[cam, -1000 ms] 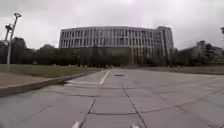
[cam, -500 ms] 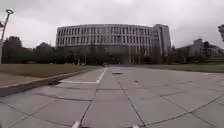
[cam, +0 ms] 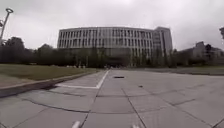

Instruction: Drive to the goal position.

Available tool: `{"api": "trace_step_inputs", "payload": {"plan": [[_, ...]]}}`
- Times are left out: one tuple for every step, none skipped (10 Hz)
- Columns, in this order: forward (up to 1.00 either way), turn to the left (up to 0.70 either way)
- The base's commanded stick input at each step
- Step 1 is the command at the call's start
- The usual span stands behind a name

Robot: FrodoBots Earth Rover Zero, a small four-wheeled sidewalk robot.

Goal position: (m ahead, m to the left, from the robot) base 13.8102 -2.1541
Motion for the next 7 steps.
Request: {"api": "trace_step_inputs", "payload": {"plan": [[0.7,0.0],[0.7,0.0],[0.7,0.0],[0.7,0.0],[0.7,0.0],[0.7,0.0],[0.7,0.0]]}}
